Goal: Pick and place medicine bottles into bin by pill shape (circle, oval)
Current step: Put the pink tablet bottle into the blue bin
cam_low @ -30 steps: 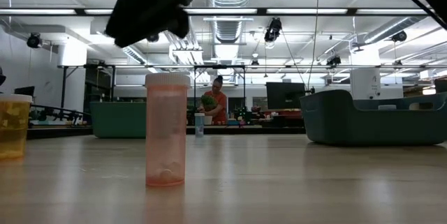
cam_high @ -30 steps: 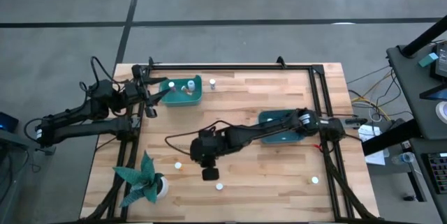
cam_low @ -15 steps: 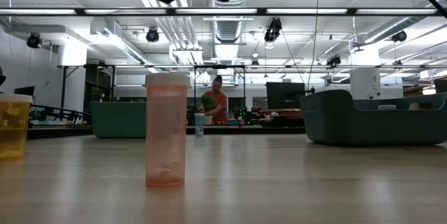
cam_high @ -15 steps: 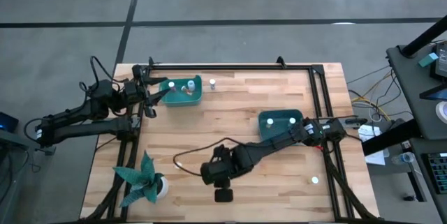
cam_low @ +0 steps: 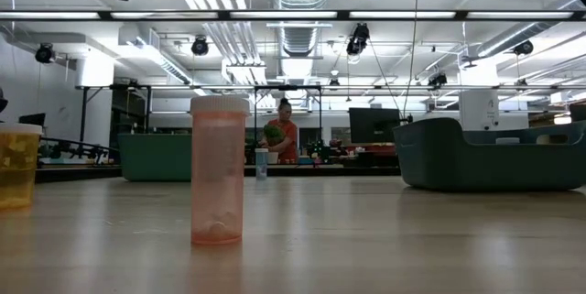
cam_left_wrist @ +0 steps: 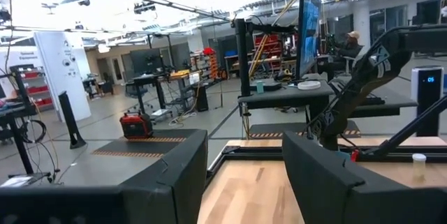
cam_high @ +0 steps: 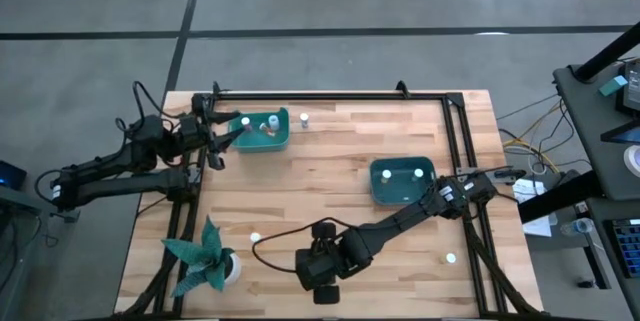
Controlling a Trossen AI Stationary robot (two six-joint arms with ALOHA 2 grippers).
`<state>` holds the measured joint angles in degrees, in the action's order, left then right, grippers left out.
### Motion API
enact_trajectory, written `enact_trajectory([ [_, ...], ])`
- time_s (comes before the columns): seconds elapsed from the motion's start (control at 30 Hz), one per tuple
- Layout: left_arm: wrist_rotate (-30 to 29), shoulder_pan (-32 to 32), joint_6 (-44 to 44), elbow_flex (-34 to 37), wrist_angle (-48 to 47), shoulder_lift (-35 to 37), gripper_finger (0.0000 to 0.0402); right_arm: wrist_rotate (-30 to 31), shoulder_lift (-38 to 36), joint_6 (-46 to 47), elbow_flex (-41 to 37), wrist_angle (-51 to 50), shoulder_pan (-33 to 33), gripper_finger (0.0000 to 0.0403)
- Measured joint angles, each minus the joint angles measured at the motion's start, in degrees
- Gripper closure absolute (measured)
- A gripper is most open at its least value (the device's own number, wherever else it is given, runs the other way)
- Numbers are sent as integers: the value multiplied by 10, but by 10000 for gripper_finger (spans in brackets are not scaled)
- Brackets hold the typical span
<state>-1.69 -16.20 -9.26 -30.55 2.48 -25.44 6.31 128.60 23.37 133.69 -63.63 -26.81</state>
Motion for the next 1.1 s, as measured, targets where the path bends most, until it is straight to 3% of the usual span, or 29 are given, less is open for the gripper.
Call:
enact_trajectory([
  [0.53, 0, 0, 1, 12, 0, 32, 232, 12, -1, -1, -68, 59, 2, 153],
  [1.1, 0, 0, 25, 29, 0, 83, 232, -5, -2, -5, -126, 121, 6, 152],
])
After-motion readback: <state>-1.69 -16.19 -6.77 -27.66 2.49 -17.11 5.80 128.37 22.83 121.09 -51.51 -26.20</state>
